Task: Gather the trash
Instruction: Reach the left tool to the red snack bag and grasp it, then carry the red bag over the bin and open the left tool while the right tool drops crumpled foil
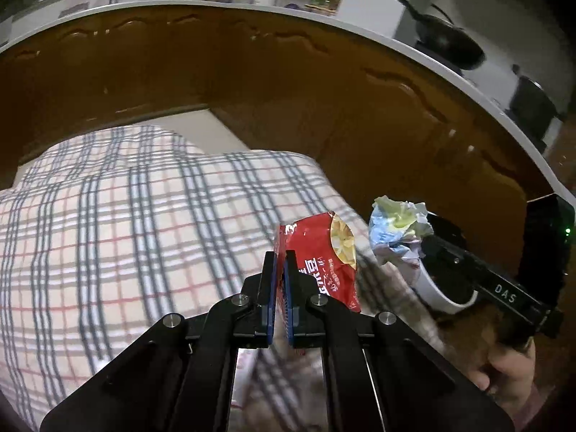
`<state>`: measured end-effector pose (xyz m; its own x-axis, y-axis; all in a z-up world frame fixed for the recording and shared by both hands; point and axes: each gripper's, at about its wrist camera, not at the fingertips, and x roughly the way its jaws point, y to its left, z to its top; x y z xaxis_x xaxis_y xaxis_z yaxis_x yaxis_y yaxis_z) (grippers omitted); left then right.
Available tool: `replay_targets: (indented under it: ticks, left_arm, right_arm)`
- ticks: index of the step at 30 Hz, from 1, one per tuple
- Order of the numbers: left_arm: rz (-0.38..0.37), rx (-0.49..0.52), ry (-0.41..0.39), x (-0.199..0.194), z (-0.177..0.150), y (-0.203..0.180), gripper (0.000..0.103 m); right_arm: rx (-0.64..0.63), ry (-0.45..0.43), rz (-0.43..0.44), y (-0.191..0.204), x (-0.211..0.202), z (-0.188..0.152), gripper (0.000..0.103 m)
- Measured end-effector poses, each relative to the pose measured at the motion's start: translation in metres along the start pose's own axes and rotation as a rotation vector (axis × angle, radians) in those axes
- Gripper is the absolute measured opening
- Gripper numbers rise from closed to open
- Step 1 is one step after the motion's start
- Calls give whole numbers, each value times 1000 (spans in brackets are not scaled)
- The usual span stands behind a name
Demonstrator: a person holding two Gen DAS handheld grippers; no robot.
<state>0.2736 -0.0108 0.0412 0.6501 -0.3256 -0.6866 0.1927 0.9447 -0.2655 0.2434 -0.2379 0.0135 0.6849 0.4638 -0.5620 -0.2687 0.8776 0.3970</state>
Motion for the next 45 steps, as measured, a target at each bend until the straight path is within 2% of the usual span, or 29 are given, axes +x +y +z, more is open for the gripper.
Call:
replay_targets:
  ticks: [14, 25, 35, 45]
  left_arm:
    - [-127, 84, 32, 13, -15, -76, 3]
    - [-167, 143, 55, 33, -10, -126, 3]
    - [-170, 199, 75, 60, -1, -166, 3]
    - [-138, 247, 118, 100, 6, -200, 3]
  right_arm:
    - [82, -95, -116, -52, -78, -28, 6]
    - [149, -135, -189, -96, -112, -40, 6]
    - [163, -153, -256, -118, -127, -35, 6]
    - [159, -105, -300, -134, -110, -29, 6]
